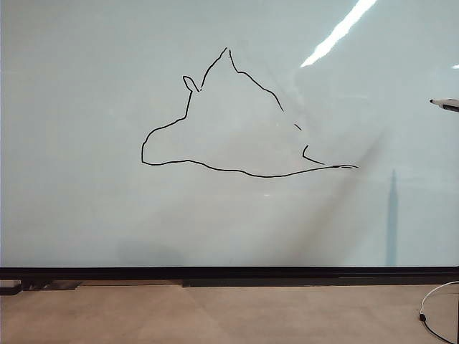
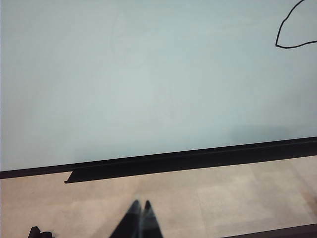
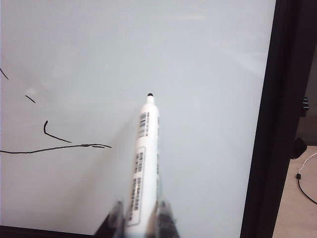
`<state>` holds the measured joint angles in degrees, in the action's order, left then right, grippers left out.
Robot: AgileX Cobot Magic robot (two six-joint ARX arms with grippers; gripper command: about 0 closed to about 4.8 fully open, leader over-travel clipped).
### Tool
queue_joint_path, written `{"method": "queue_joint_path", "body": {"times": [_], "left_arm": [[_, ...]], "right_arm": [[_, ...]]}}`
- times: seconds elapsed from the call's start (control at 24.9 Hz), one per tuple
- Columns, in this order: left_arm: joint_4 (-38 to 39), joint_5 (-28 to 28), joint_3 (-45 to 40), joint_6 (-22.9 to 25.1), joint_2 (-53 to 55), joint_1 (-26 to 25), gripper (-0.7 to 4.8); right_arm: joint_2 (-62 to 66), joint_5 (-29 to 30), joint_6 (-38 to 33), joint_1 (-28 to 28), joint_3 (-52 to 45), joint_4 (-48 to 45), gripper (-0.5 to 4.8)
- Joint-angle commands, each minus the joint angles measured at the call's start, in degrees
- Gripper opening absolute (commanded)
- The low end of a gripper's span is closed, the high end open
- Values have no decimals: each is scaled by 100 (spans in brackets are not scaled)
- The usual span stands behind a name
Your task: Pick up the pen on the shelf to the right of the whiteboard and draw a triangle.
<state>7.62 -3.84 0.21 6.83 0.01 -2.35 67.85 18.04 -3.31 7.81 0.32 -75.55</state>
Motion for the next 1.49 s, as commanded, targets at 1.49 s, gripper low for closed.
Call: {"method": "queue_joint_path", "body": {"times": [1.49], "left_arm": [[-37, -2, 20, 4, 0, 0, -5]], "right_arm": [[-6782, -1193, 975, -866, -33, 7401, -5]]}}
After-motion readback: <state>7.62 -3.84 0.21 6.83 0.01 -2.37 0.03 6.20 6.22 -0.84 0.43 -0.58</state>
